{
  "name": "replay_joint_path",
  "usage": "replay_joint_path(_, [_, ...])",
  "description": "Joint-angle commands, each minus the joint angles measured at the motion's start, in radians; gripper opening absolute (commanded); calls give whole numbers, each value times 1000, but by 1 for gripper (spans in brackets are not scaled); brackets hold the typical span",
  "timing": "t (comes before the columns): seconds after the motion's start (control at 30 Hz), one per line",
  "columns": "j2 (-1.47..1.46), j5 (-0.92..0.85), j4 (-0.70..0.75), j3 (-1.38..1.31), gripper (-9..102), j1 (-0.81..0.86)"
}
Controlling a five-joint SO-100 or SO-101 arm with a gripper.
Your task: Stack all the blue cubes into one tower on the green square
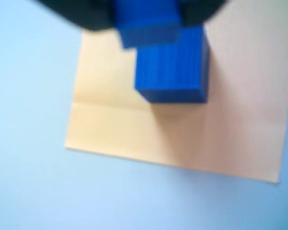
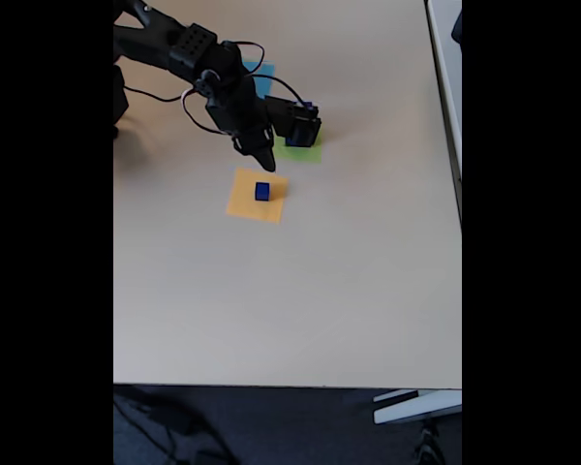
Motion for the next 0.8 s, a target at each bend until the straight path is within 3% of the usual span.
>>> replay_joint_path(0.0, [153,71,118,-84,0,-35])
replay_joint_path(0.5, [433,568,365,-11,0,-399])
replay_joint_path(0.77, [391,787,428,40,0,-594])
